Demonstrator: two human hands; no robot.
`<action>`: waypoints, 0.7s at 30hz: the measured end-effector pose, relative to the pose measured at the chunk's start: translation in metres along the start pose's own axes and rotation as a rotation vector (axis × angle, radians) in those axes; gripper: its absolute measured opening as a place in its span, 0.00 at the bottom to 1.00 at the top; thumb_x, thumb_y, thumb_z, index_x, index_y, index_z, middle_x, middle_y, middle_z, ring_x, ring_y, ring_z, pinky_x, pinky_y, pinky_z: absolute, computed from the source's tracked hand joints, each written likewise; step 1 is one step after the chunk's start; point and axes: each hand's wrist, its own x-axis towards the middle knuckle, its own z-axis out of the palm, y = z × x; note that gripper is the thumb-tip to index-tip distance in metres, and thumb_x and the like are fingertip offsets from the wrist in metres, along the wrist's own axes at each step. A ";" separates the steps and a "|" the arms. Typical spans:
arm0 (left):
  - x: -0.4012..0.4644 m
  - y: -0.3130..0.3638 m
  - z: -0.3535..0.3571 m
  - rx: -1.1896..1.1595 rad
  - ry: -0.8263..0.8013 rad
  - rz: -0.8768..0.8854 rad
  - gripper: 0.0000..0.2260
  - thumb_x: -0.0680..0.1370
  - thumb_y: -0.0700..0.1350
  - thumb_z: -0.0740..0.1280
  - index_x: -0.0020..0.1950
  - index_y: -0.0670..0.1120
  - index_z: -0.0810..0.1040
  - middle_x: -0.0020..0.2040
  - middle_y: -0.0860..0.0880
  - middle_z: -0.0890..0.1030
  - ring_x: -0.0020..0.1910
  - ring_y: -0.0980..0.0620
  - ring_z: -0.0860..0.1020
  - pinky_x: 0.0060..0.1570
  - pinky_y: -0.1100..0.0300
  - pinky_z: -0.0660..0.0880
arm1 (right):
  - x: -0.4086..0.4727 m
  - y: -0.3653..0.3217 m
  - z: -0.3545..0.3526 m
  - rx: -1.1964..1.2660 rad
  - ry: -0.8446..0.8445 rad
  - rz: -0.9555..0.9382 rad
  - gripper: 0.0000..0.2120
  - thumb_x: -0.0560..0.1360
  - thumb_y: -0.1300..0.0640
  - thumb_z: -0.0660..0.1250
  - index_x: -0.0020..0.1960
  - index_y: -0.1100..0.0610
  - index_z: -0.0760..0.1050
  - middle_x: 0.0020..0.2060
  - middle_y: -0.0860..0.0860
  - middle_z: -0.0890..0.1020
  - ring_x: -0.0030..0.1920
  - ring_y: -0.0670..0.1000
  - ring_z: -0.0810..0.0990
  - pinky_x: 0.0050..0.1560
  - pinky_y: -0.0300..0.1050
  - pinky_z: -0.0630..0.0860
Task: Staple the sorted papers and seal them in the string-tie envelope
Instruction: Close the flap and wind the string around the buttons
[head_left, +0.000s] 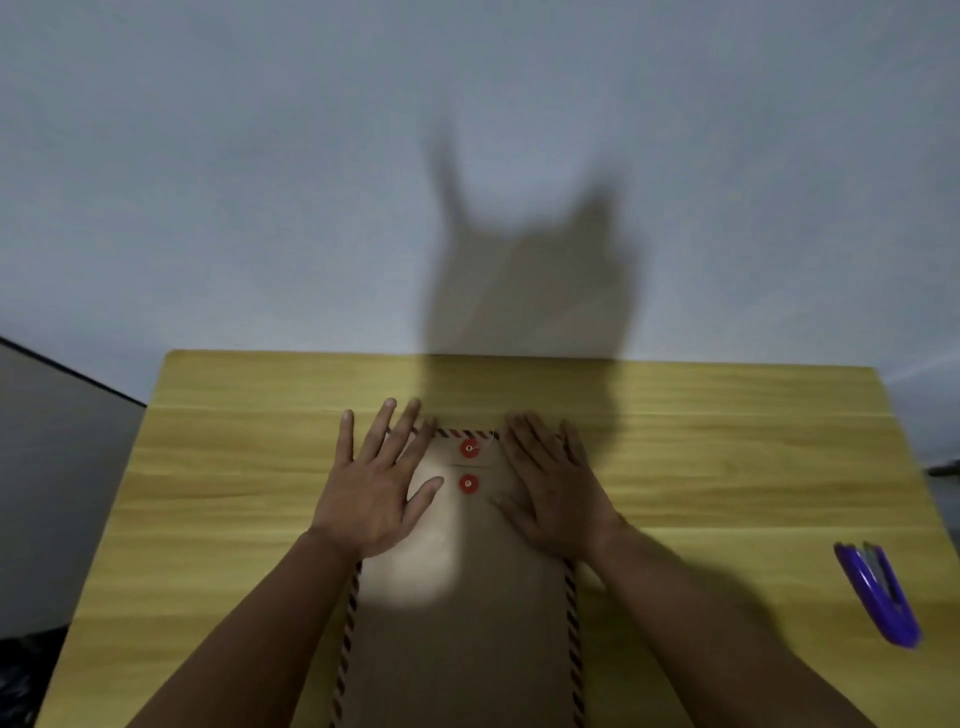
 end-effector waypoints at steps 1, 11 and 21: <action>0.002 0.002 0.001 -0.001 0.003 -0.026 0.33 0.85 0.66 0.46 0.87 0.52 0.49 0.87 0.48 0.48 0.86 0.44 0.44 0.80 0.29 0.47 | 0.007 0.004 -0.003 0.012 0.038 -0.015 0.36 0.81 0.36 0.58 0.82 0.55 0.59 0.81 0.54 0.61 0.82 0.57 0.58 0.78 0.67 0.54; 0.010 0.007 0.009 -0.004 0.068 -0.120 0.32 0.85 0.66 0.46 0.87 0.53 0.51 0.87 0.49 0.49 0.86 0.45 0.43 0.80 0.30 0.48 | 0.097 0.015 -0.059 -0.077 -0.161 -0.158 0.14 0.81 0.49 0.62 0.61 0.44 0.83 0.56 0.47 0.80 0.56 0.53 0.80 0.54 0.46 0.66; 0.009 0.007 0.006 -0.031 0.116 -0.109 0.33 0.85 0.67 0.47 0.86 0.53 0.54 0.87 0.49 0.50 0.86 0.46 0.44 0.81 0.32 0.47 | 0.113 0.003 -0.061 -0.325 -0.175 -0.306 0.12 0.80 0.48 0.60 0.56 0.53 0.77 0.56 0.52 0.80 0.57 0.56 0.80 0.60 0.53 0.70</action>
